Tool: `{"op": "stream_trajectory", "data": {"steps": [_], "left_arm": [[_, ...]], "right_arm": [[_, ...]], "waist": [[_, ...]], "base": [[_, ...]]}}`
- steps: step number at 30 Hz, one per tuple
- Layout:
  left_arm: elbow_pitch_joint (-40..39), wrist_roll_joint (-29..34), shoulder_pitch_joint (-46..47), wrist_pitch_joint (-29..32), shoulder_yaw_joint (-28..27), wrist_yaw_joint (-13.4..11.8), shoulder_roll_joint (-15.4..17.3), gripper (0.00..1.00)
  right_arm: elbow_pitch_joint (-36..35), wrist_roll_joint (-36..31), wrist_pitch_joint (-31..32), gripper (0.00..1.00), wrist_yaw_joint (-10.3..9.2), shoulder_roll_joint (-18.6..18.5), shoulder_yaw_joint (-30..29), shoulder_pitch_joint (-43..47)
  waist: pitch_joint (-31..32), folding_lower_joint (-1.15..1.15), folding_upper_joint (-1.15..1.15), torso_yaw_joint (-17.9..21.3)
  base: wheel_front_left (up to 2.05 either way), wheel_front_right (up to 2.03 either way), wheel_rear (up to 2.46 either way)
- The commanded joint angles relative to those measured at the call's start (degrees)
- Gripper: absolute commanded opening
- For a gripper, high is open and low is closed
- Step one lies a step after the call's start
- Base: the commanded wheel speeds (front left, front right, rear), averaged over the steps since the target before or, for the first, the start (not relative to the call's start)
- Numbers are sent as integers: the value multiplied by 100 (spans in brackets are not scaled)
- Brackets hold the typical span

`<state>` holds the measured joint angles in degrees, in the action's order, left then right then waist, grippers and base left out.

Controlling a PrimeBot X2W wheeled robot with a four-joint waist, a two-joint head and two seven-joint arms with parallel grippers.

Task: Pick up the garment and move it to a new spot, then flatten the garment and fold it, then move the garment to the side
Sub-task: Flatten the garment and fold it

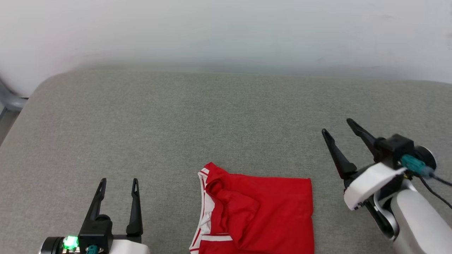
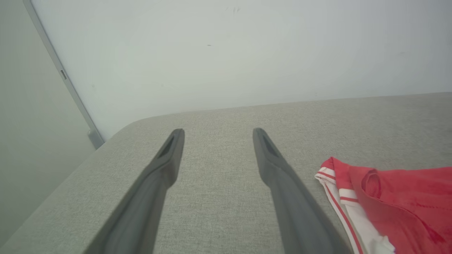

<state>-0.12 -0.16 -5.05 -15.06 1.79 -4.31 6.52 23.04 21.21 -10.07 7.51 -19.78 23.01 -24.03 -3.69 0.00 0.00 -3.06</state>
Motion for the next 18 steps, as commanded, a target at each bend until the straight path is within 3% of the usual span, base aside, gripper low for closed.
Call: {"op": "stream_trajectory", "data": {"steps": [1, 10, 18], "left_arm": [[-21, -13, -69, -13, -10, -31, 15, 100], [-101, -62, -235, -14, -62, -62, 8, 100], [-87, -70, -333, -14, -37, -29, 2, 100]], "right_arm": [[-117, -246, -103, 100, -5, 149, -275, 231], [-1174, -1520, -373, 100, -5, 1101, -1958, 1513], [-1910, -1736, -461, 100, -6, 1579, -2384, 2413]], "waist": [[60, 0, 0, 77], [188, 0, 0, 260], [300, 0, 0, 330]], "base": [[0, 0, 0], [0, 0, 0], [0, 0, 0]]}}
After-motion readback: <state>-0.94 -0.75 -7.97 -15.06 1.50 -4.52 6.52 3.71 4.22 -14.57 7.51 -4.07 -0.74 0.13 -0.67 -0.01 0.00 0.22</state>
